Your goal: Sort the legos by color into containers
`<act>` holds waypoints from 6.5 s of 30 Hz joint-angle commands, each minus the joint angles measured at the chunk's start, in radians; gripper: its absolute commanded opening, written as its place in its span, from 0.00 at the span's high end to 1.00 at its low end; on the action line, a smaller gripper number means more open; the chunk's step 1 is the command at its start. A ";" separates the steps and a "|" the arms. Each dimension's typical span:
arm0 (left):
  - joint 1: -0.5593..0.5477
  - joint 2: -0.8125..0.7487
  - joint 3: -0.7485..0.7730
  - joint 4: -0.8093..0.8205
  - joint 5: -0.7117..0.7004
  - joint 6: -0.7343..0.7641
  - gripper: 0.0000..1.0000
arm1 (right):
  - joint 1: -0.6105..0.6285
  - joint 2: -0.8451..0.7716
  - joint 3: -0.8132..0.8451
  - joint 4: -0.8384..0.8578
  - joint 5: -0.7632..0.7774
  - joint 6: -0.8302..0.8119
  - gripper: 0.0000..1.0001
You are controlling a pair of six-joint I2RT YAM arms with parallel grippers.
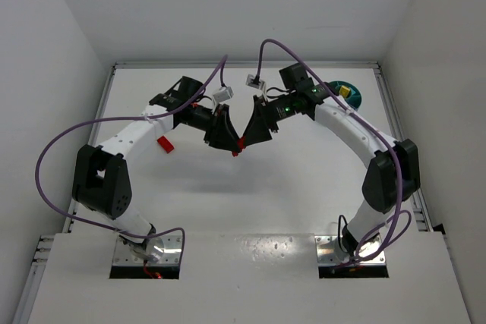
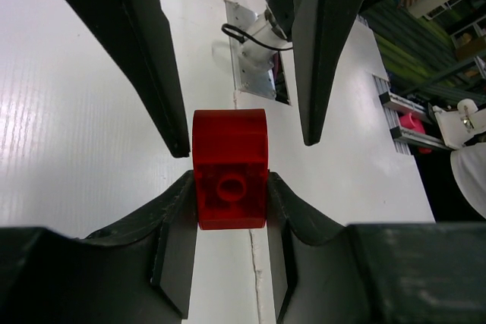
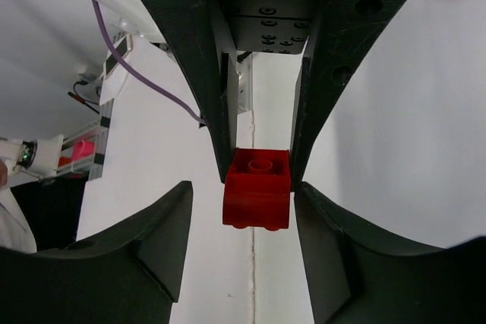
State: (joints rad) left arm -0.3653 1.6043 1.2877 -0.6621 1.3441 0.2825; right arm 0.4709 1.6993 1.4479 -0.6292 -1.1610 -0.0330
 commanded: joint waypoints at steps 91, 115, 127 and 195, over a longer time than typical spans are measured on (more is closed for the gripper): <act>0.224 -0.420 -0.283 0.401 -0.744 -0.499 0.00 | -0.778 0.005 -0.336 0.677 0.655 1.007 1.00; 0.233 -0.420 -0.292 0.410 -0.735 -0.508 0.00 | -0.778 0.072 -0.297 0.697 0.684 1.025 1.00; 0.233 -0.420 -0.292 0.410 -0.726 -0.508 0.00 | -0.759 0.100 -0.270 0.706 0.683 1.025 0.69; 0.302 0.289 -0.077 0.062 -1.559 -0.749 0.44 | -0.798 -0.082 -0.233 0.488 0.245 0.670 0.44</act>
State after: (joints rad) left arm -0.0700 1.9011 1.2404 -0.6025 -0.2615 -0.4770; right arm -0.3302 1.6592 1.2190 -0.1879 -0.8932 0.6342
